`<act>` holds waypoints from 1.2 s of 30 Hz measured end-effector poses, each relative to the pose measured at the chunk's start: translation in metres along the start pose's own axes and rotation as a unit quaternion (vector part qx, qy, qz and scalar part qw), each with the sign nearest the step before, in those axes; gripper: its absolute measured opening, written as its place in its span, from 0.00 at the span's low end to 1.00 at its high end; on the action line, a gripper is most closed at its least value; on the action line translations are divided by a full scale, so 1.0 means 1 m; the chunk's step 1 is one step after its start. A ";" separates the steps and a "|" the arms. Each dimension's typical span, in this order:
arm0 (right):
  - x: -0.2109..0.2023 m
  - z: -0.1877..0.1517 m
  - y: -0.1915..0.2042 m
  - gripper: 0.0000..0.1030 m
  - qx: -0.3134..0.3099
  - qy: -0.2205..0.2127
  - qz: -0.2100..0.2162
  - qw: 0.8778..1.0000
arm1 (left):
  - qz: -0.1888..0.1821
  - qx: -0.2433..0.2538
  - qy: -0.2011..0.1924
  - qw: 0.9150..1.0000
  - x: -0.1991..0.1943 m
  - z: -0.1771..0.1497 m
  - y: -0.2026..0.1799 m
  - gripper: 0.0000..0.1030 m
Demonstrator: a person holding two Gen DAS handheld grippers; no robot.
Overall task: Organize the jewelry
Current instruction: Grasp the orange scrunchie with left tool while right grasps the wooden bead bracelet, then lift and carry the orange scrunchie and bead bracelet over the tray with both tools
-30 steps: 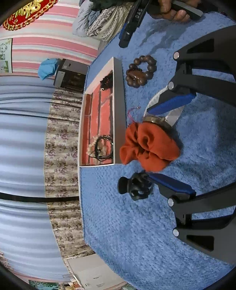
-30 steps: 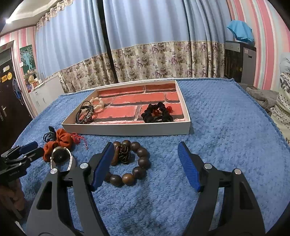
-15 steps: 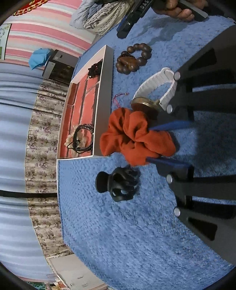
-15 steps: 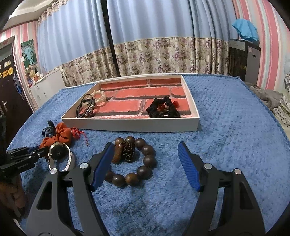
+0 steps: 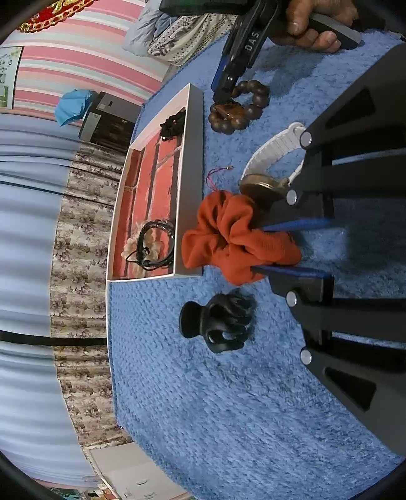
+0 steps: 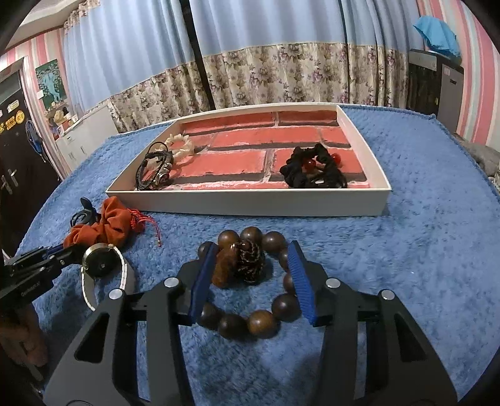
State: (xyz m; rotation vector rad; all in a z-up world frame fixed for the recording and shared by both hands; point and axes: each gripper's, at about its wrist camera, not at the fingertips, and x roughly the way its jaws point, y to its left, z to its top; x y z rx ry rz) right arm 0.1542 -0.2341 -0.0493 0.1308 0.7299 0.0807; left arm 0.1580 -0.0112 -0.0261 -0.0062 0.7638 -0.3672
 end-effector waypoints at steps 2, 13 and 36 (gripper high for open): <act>0.006 0.001 0.002 0.46 0.000 0.010 0.004 1.000 | -0.003 0.000 0.001 1.000 0.001 0.000 0.000 0.20; 0.017 0.001 0.007 0.30 -0.009 0.038 0.017 0.999 | -0.006 -0.001 0.001 1.000 0.003 0.001 0.000 0.20; -0.047 0.013 0.007 0.25 -0.019 -0.057 0.013 0.998 | -0.008 0.028 -0.065 0.997 -0.044 0.019 -0.028 0.19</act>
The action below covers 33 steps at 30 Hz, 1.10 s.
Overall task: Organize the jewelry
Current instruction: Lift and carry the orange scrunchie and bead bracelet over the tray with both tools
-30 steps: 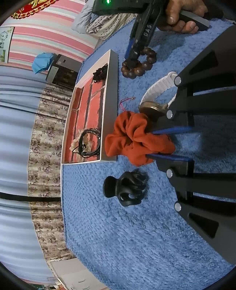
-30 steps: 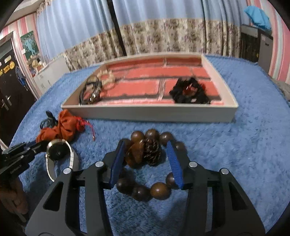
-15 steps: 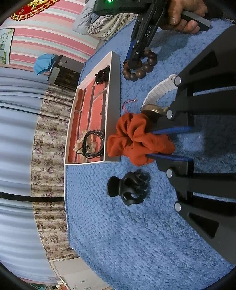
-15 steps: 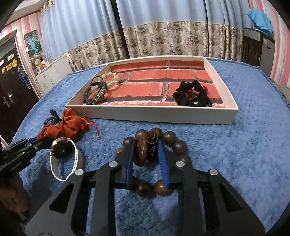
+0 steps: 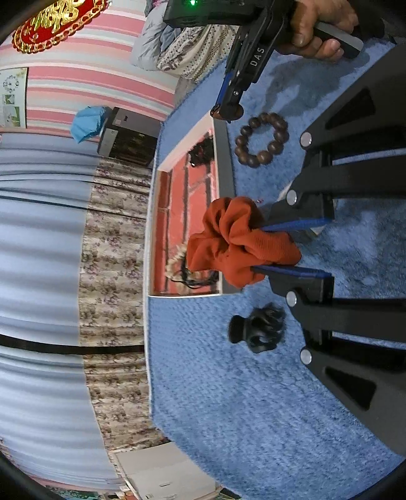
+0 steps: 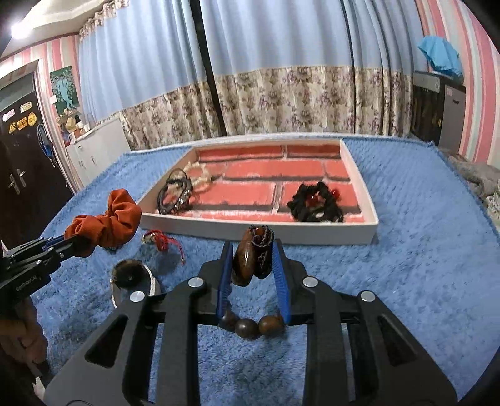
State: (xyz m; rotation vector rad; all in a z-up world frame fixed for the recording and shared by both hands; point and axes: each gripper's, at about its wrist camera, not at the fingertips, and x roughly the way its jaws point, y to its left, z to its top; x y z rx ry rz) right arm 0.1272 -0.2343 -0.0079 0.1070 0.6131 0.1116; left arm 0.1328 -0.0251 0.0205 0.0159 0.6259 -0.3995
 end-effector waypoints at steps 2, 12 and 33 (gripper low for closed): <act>-0.009 0.003 -0.001 0.25 0.000 -0.010 0.000 1.000 | 0.000 0.003 -0.007 1.000 -0.005 0.004 -0.003 0.19; -0.037 0.015 -0.006 0.25 -0.005 -0.046 -0.009 0.999 | 0.007 0.015 -0.034 0.999 -0.019 0.023 -0.016 0.19; -0.049 0.068 -0.018 0.25 -0.013 -0.107 -0.030 0.994 | -0.005 0.024 -0.064 0.998 -0.003 0.074 -0.026 0.19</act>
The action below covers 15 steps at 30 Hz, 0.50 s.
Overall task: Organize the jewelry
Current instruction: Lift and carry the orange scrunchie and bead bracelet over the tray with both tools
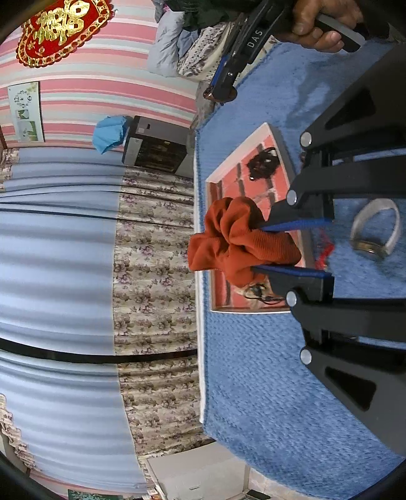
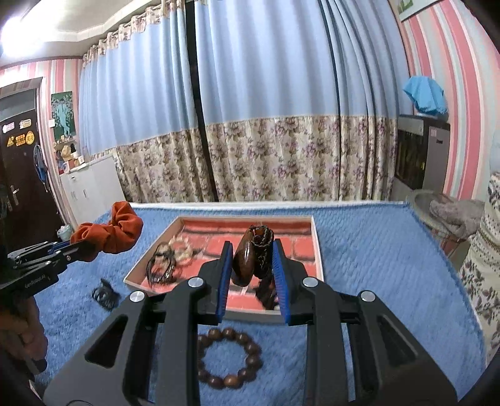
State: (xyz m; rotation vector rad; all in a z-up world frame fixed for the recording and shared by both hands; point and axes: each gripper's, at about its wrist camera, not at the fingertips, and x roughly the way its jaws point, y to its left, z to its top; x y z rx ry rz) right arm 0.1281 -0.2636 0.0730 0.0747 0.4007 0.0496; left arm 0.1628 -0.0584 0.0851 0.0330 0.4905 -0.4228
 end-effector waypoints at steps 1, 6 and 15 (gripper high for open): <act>0.002 0.002 -0.002 0.25 -0.001 -0.003 0.000 1.000 | -0.001 -0.001 -0.004 1.000 0.001 0.004 -0.001 0.19; 0.013 0.015 -0.004 0.25 -0.010 -0.014 -0.002 1.000 | -0.003 -0.001 -0.016 1.000 0.010 0.022 -0.005 0.19; 0.044 0.037 -0.012 0.25 -0.014 -0.017 -0.008 1.000 | 0.007 -0.002 -0.030 1.000 0.040 0.042 -0.014 0.19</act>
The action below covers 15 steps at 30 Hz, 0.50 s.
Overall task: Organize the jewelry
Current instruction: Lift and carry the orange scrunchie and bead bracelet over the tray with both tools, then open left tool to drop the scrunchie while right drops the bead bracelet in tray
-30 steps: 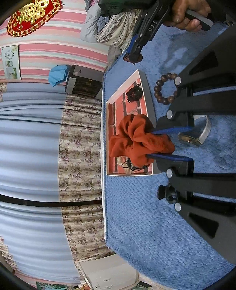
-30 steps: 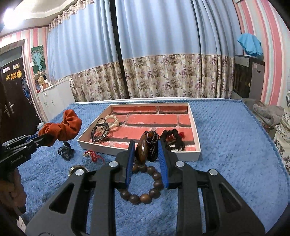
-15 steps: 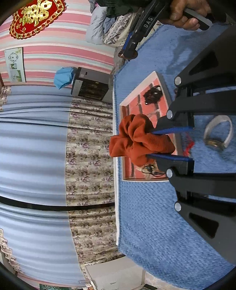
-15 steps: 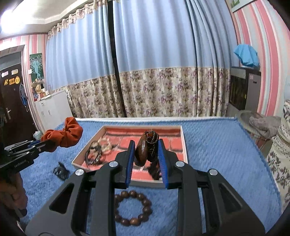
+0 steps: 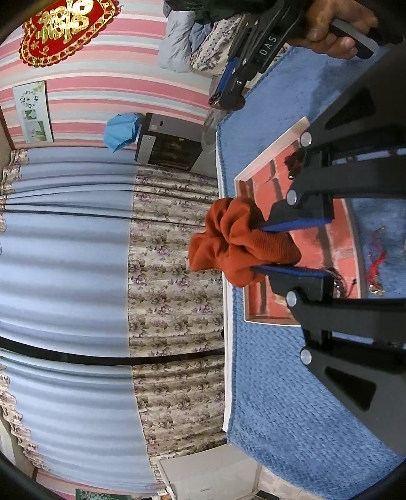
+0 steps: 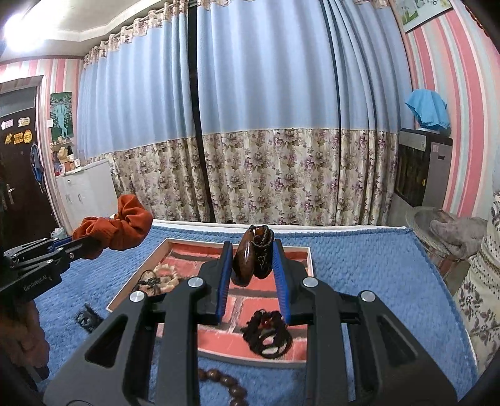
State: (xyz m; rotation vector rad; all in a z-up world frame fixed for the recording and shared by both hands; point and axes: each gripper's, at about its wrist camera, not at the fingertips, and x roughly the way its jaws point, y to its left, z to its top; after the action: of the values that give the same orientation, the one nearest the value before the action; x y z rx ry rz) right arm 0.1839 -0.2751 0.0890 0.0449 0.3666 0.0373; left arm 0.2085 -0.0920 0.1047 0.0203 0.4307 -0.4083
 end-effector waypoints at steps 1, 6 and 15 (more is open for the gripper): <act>0.006 0.002 -0.002 0.25 0.000 0.001 -0.002 1.000 | -0.001 -0.003 0.000 1.000 0.003 0.001 0.001 0.19; 0.029 0.004 -0.012 0.25 0.009 0.005 -0.011 1.000 | 0.015 -0.009 0.000 1.000 0.029 0.001 0.001 0.19; 0.076 -0.031 -0.019 0.25 0.013 0.055 -0.025 0.998 | 0.030 -0.018 0.020 0.999 0.066 -0.014 -0.005 0.19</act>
State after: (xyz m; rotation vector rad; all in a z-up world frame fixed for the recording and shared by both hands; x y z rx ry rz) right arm 0.2440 -0.2897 0.0321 0.0592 0.4775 -0.0148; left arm 0.2557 -0.1206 0.0651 0.0073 0.4759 -0.3407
